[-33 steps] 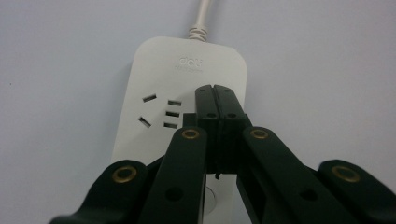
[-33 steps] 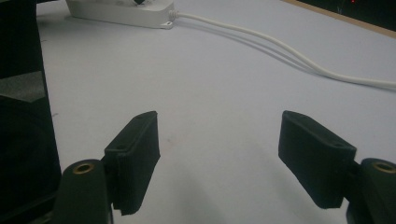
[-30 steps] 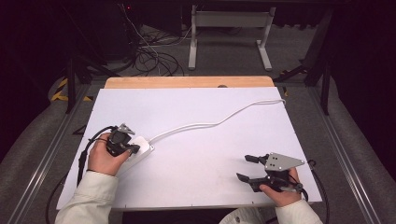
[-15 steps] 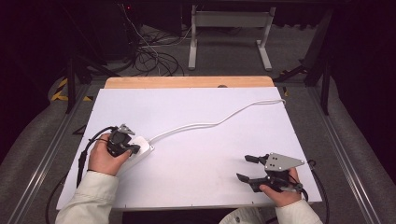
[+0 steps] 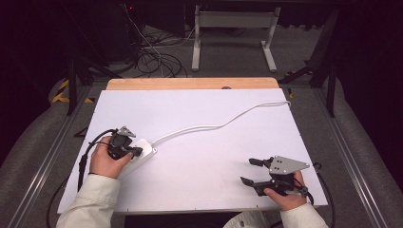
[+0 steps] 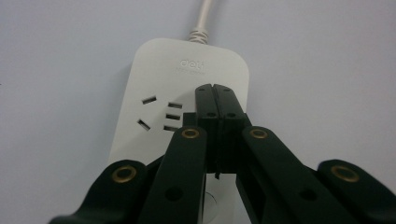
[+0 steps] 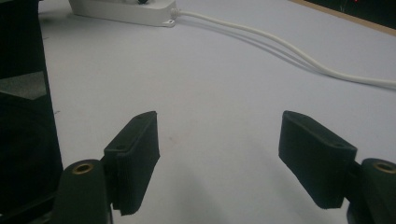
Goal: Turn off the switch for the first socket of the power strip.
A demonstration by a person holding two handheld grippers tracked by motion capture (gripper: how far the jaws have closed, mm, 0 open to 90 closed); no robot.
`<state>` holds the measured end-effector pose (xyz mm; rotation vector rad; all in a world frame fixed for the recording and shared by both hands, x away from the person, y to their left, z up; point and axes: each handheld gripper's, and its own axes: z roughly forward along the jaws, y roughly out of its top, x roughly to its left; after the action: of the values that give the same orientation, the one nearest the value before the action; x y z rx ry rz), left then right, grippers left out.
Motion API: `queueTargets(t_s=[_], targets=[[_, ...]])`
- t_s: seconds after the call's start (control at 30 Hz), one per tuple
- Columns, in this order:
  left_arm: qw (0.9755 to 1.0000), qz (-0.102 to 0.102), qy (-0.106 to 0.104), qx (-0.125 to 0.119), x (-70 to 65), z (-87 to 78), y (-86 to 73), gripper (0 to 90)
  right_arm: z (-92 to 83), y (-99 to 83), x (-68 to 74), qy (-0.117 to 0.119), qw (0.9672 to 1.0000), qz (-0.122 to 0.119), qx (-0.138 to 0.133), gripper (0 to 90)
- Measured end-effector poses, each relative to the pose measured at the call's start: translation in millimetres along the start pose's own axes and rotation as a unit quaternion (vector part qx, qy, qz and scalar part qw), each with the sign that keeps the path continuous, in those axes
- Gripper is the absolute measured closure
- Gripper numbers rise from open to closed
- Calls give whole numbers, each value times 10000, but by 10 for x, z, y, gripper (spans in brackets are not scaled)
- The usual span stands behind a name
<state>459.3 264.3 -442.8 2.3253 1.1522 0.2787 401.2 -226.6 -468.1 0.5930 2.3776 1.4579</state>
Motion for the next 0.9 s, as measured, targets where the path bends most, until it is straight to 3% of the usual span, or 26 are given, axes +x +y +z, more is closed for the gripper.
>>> queueTargets(t_s=[0.5,0.63,0.7,0.77,0.9], targets=[[10000,-77,38,-9,-4,4,-8,900,9,-5,2,21,10000,-11,22,291],[9997,-220,-107,-65,28,11,-33,900,12,-4,5,30,10000,-5,27,290],[9998,-198,13,-38,15,-2,-27,900,9,-4,7,30,10000,-4,26,289],[9996,-158,205,-106,3,-36,-25,900,2,-6,4,19,10000,-7,29,289],[9992,-144,93,-356,-8,-150,13,900,13,-21,-16,19,10000,12,51,289]])
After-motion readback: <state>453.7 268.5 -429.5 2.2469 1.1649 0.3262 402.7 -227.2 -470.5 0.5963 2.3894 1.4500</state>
